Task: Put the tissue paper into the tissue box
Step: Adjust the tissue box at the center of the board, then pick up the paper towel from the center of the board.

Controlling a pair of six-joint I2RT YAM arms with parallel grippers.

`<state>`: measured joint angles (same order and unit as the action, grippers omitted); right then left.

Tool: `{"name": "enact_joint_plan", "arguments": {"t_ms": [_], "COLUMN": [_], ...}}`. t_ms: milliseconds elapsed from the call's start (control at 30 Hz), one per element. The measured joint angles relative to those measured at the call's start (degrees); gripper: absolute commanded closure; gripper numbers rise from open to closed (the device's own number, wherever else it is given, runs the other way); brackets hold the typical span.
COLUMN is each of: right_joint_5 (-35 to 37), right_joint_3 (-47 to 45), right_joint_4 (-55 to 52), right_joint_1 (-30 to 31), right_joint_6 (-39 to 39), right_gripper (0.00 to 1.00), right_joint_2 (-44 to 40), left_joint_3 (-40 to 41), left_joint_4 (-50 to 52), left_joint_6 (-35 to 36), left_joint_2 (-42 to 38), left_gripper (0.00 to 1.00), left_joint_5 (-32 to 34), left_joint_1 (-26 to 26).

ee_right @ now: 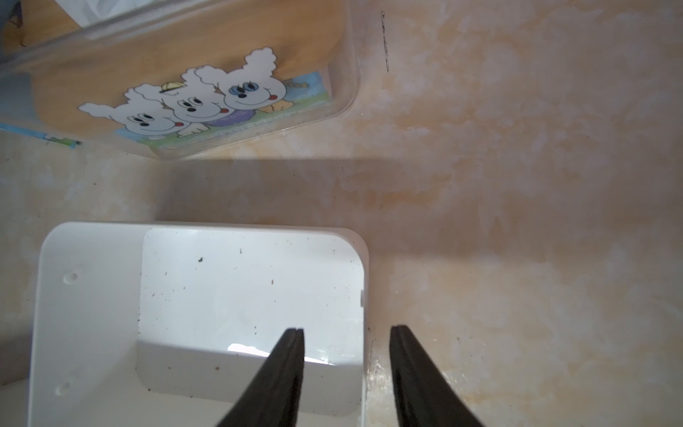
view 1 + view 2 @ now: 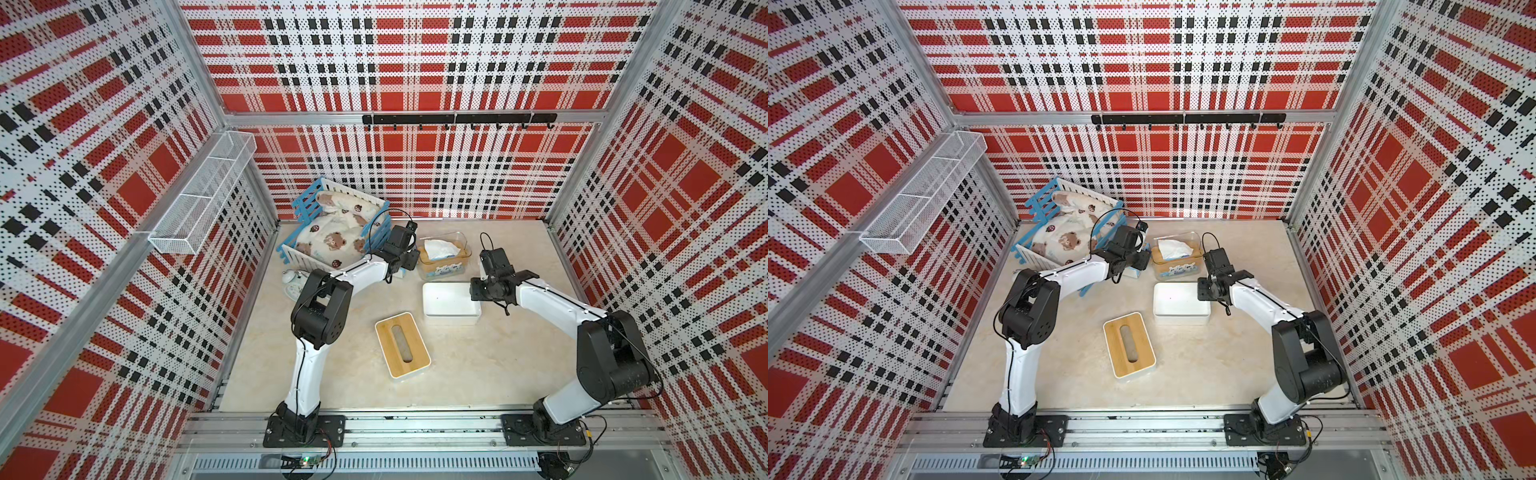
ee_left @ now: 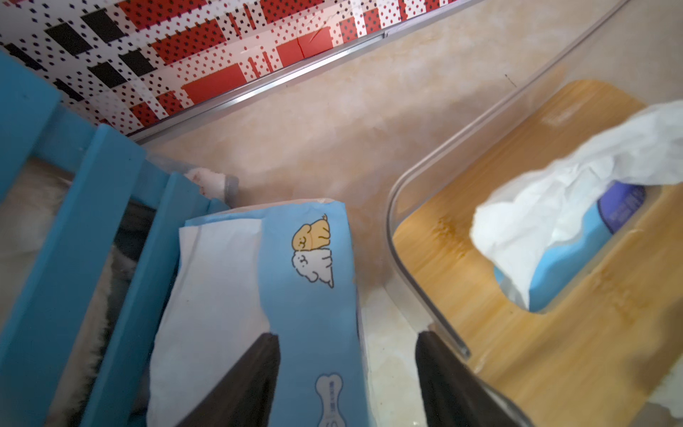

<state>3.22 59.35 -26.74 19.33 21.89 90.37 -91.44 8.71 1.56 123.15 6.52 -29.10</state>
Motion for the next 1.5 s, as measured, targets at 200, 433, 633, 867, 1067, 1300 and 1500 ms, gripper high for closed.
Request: {"name": "enact_joint_plan", "arguments": {"t_ms": [200, 433, 633, 867, 1067, 1300, 1500], "right_joint_5": [-0.3, -1.3, -1.5, -1.6, -1.5, -1.4, -1.2], "right_joint_3": [0.0, 0.0, -0.1, -1.0, -0.9, 2.4, 3.6], "right_joint_4": [0.0, 0.0, 0.1, 0.4, 0.2, -0.8, -1.0], "right_joint_1": [0.0, 0.0, 0.0, 0.0, 0.0, -0.5, -1.2], "right_joint_6": [0.0, 0.0, 0.0, 0.1, 0.0, -0.9, -1.7], "right_gripper": [0.55, 0.55, 0.55, 0.56, 0.56, 0.57, 0.57], "right_joint_2": [-0.3, -0.3, -0.3, -0.3, -0.3, -0.3, -1.2], "left_joint_3": [0.8, -0.9, -5.2, -5.3, -4.6, 0.2, 9.2], "left_joint_4": [3.5, 7.3, 8.1, 8.3, 7.7, 4.7, 2.9], "left_joint_6": [0.5, 0.9, 2.2, 3.0, 3.0, 3.0, 2.1], "left_joint_2": [-0.2, 0.5, 4.3, 5.1, 5.0, 2.6, -3.7], "left_gripper": [0.42, 0.43, 0.49, 0.68, 0.93, 1.00, 1.00], "left_joint_5": [-1.5, 0.2, 5.5, 9.4, 10.8, 12.2, 12.7], "left_joint_1": [0.8, 0.8, -0.4, -1.7, -2.6, -3.1, -3.8]}}
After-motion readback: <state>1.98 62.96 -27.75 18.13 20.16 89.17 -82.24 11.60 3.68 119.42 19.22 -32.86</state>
